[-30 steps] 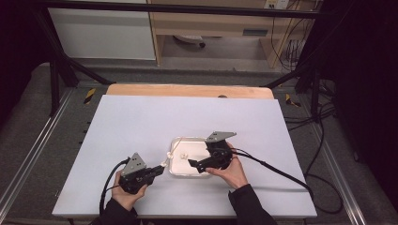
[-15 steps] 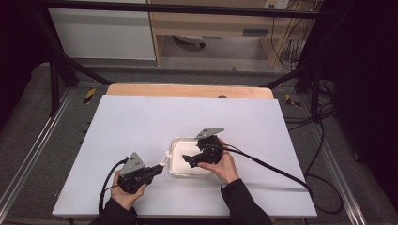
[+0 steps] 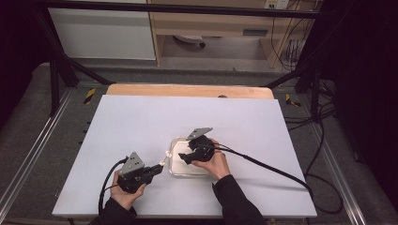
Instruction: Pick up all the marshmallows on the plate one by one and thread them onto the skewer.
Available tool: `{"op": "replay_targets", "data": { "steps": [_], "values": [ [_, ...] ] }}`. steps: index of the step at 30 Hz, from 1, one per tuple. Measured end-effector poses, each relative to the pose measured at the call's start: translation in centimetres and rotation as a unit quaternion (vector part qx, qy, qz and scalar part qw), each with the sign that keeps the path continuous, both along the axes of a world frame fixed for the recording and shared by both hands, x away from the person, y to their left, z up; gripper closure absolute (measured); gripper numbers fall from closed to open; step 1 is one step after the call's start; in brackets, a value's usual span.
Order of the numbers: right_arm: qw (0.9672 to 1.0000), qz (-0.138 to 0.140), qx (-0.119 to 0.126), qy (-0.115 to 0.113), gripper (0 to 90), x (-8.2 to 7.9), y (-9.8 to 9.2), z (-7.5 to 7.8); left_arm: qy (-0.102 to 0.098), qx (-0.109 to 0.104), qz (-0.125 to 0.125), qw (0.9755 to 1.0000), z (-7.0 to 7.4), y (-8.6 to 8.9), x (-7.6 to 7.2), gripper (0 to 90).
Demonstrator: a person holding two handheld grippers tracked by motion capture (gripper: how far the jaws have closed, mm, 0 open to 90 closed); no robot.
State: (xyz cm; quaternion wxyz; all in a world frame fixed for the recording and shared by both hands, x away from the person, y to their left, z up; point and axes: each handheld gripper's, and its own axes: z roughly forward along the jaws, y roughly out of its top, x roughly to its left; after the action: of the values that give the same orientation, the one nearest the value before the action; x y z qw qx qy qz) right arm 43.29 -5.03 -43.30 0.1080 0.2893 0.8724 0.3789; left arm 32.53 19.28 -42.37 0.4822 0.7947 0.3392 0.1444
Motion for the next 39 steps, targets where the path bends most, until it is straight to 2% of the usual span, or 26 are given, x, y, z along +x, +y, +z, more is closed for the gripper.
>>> {"op": "replay_targets", "data": {
  "steps": [10,23,39],
  "values": [
    [0.9997,0.008,-0.015,0.016,53.6,0.1,0.5,-0.8,0.001,0.0,-0.001,1.0,0.0,0.0,0.0,88.1],
    [0.9996,0.006,-0.027,0.008,64.6,-0.1,0.6,-1.1,0.001,0.0,-0.002,1.0,0.0,-0.1,0.0,88.1],
    [0.9997,-0.004,-0.013,0.018,72.7,0.1,0.4,-0.7,-0.001,0.001,-0.002,1.0,0.0,-0.1,0.0,88.1]
  ]
}}
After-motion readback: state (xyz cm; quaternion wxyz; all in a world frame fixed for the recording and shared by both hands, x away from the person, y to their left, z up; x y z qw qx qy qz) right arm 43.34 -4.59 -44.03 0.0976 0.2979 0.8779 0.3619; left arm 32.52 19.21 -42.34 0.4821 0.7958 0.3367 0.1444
